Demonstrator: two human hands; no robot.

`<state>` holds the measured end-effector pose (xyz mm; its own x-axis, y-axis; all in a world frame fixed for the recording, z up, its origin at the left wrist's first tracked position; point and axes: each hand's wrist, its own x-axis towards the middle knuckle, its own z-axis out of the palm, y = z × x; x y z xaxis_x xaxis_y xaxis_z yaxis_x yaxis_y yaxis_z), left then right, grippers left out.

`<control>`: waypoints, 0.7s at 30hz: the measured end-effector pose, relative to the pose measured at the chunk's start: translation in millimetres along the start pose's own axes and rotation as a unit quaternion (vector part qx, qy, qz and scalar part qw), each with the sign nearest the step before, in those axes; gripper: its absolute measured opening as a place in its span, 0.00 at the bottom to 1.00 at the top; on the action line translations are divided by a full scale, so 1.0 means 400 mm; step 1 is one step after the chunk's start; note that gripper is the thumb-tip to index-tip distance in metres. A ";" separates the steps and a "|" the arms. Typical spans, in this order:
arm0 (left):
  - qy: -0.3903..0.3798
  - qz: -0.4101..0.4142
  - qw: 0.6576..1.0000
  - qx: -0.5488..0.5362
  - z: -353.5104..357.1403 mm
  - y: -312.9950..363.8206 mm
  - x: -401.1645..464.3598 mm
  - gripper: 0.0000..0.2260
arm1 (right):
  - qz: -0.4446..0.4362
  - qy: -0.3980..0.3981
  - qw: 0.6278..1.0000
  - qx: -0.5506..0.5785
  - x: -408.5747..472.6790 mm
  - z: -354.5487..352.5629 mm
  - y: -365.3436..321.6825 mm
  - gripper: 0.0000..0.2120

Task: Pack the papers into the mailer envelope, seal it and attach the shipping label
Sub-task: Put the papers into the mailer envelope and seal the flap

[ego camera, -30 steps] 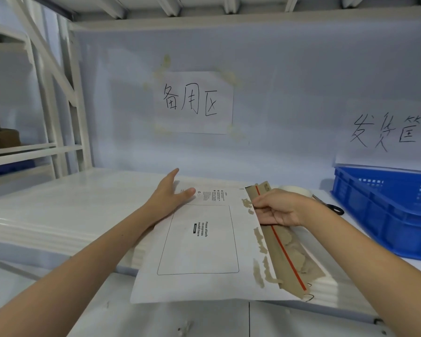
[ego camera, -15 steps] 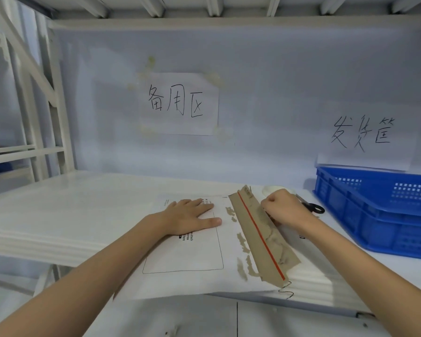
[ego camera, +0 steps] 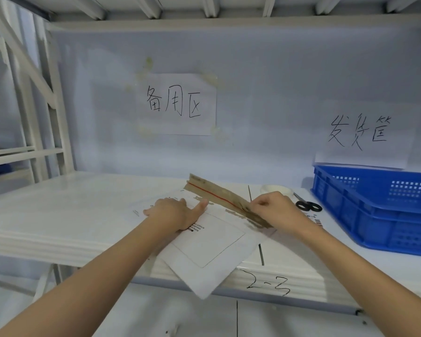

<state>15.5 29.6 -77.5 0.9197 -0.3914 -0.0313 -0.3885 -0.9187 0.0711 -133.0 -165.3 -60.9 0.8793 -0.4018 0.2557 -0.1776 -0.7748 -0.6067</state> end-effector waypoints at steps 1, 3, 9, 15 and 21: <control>0.005 0.005 1.000 0.015 -0.002 0.000 -0.003 0.56 | -0.012 0.015 0.999 -0.030 -0.005 0.004 0.005 0.10; 0.037 0.028 0.997 0.061 -0.005 0.004 -0.014 0.55 | -0.030 0.025 0.996 -0.076 -0.010 0.010 0.018 0.14; 0.081 0.084 0.989 0.095 -0.039 0.008 -0.064 0.45 | -0.033 0.005 0.992 -0.123 0.007 0.029 0.049 0.12; 0.172 0.297 0.936 0.076 -0.075 -0.013 -0.063 0.32 | -0.053 -0.017 0.991 -0.122 0.007 0.023 0.047 0.12; -0.028 0.266 0.964 0.009 -0.012 -0.012 -0.031 0.31 | -0.060 -0.023 0.994 -0.085 0.015 -0.006 0.064 0.11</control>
<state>6.4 39.0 -72.6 0.5858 -0.8089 -0.0495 -0.8056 -0.5879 0.0740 -133.3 -188.8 -73.4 0.9169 -0.2827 0.2819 -0.1395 -0.8884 -0.4373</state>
